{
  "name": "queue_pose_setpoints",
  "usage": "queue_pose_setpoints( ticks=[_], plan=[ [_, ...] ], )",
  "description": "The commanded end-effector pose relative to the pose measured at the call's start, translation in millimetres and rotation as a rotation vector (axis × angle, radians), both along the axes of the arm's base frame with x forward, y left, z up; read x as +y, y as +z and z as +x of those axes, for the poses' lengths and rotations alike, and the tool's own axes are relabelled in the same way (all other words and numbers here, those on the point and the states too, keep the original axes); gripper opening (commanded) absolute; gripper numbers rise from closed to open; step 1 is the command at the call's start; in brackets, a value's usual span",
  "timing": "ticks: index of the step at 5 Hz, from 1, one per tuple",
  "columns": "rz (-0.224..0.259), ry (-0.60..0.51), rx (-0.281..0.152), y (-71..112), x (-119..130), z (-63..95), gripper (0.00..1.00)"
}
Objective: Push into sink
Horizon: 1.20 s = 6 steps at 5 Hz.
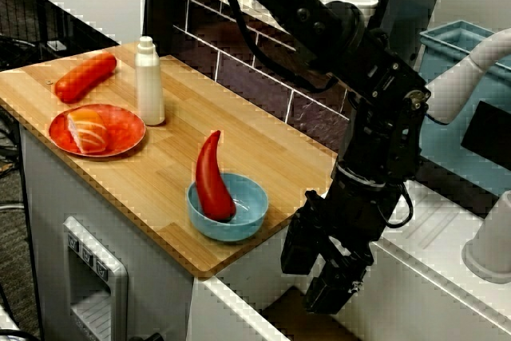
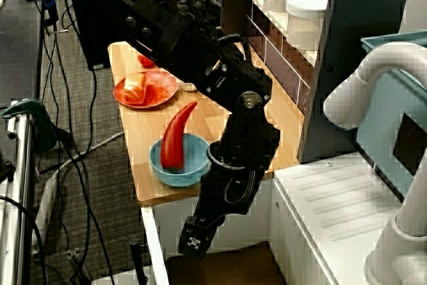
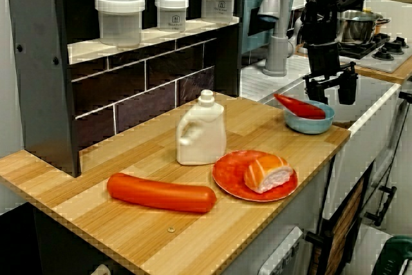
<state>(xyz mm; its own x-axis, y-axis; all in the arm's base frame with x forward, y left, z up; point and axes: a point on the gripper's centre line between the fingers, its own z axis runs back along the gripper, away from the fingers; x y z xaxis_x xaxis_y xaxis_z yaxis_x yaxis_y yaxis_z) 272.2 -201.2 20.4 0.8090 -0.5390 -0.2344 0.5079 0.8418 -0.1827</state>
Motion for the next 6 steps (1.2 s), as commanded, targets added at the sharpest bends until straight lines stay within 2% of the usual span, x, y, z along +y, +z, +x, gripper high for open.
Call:
queue_pose_setpoints(
  ticks=[1, 2, 3, 4, 5, 6],
  plan=[
    [0.0, 0.0, 0.0, 0.0, 0.0, 0.0, 1.0],
    [-0.056, 0.021, 0.024, 8.5, -23.5, -17.8, 1.0],
    [-0.143, 0.03, 0.027, 33.6, -57.3, -40.1, 1.0],
    [-0.186, 0.046, -0.032, 59.6, -76.0, -53.0, 1.0],
    [-0.173, 0.049, -0.114, 84.1, -73.8, -54.9, 1.0],
    [-0.228, 0.06, -0.272, 133.7, -31.5, -60.6, 1.0]
  ],
)
